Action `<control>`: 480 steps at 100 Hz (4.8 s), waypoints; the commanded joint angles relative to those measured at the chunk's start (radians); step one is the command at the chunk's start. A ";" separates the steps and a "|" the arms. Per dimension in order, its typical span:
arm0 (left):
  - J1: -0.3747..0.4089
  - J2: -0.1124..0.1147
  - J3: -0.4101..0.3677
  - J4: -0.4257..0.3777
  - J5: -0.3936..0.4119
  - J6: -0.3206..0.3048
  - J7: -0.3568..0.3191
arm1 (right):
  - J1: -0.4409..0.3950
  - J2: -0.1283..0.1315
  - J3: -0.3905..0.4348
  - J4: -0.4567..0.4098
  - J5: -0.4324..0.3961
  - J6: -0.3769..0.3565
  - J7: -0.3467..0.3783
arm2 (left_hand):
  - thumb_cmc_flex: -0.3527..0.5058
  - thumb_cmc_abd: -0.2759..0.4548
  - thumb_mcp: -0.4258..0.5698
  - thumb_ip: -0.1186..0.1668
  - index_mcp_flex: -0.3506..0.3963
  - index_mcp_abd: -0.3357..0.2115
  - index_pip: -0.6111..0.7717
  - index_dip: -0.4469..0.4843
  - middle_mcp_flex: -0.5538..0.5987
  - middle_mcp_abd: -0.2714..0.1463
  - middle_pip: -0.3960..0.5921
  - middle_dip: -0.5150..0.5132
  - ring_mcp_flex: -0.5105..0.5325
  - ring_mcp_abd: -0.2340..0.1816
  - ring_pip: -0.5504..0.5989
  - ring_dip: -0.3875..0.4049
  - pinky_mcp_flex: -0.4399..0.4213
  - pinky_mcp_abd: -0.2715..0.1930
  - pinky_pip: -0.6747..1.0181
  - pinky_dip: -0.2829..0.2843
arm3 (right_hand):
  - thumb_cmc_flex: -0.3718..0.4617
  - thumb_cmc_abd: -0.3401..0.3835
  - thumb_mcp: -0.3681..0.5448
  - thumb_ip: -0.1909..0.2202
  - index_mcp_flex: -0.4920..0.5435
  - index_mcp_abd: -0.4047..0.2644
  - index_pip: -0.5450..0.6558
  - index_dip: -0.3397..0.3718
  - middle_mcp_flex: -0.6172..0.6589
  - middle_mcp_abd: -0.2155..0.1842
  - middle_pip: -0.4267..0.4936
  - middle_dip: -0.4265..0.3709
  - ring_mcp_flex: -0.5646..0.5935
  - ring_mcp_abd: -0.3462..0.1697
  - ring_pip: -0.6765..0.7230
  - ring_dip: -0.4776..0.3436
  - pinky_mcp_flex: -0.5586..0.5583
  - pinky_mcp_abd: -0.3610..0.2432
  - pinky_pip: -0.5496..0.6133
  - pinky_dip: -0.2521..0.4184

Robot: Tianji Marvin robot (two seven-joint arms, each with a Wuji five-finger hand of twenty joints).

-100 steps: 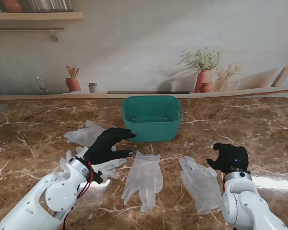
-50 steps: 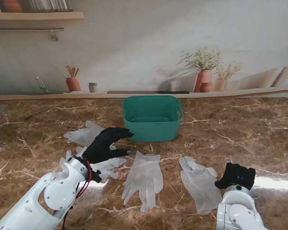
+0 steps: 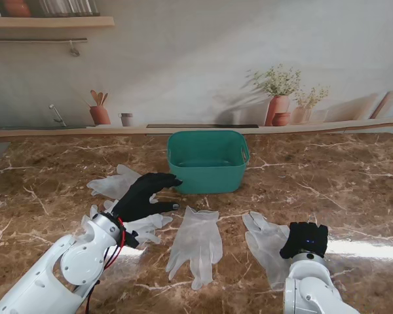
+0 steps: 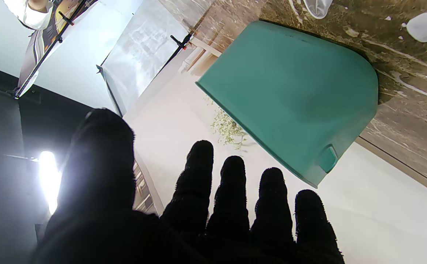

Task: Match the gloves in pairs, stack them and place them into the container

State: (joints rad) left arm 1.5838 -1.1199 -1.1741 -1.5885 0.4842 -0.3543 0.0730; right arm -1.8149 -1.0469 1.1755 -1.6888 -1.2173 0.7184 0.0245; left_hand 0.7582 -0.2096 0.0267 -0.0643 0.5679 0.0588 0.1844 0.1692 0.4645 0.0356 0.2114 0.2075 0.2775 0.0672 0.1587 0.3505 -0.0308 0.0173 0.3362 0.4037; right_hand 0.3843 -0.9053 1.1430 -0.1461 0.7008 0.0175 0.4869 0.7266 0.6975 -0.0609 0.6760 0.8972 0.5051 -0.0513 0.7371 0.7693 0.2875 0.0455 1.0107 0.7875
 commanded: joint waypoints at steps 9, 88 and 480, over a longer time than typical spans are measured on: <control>-0.001 -0.002 0.006 0.006 -0.005 0.003 -0.002 | 0.016 -0.018 -0.027 0.088 0.050 -0.033 -0.021 | 0.015 0.038 -0.043 0.024 0.021 -0.008 0.000 -0.001 -0.003 -0.013 -0.018 -0.014 -0.031 -0.053 -0.035 -0.011 -0.006 -0.027 -0.037 0.008 | 0.197 -0.024 -0.039 -0.180 0.243 -0.331 0.446 -0.213 0.002 -0.064 -0.048 -0.049 0.011 -0.021 0.026 -0.004 0.018 -0.011 0.032 0.060; -0.020 0.005 0.031 -0.022 -0.023 0.079 -0.058 | 0.013 -0.054 0.124 0.028 0.130 -0.430 -0.341 | 0.032 -0.008 -0.043 0.025 0.004 0.063 -0.021 -0.012 0.001 0.047 -0.016 -0.012 -0.027 0.009 -0.023 0.005 -0.018 0.043 0.023 0.048 | 0.131 0.172 0.068 -0.112 0.148 -0.327 0.381 0.184 0.459 -0.065 -0.150 -0.134 0.486 0.013 -0.121 -0.164 0.292 0.026 0.262 -0.031; 0.002 0.010 0.009 -0.142 -0.224 0.124 -0.173 | 0.001 -0.081 0.188 -0.297 0.321 -0.972 -0.382 | -0.173 -0.347 0.543 -0.044 -0.051 0.015 -0.026 -0.021 0.033 0.019 0.025 0.052 0.042 0.051 0.016 0.130 -0.060 0.159 0.156 0.274 | 0.024 0.273 -0.008 -0.072 0.299 -0.419 0.391 0.139 0.400 -0.091 -0.112 -0.042 0.345 -0.017 -0.079 -0.107 0.174 0.022 0.156 0.003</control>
State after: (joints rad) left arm 1.5596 -1.1162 -1.1355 -1.7031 0.2519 -0.2392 -0.1205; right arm -1.8085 -1.1348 1.3494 -1.9696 -0.8867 -0.2485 -0.3830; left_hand 0.6158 -0.5427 0.6201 -0.1277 0.5507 0.0673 0.1866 0.1697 0.5362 0.0583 0.2403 0.2733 0.3739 0.1476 0.2061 0.4938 -0.0723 0.2066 0.5411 0.6704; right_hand 0.4063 -0.6287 1.0778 -0.2501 0.9503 -0.3132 0.8633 0.8310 1.0845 -0.1227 0.5523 0.8378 0.8342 -0.0368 0.6490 0.6436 0.4598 0.0640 1.1381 0.7961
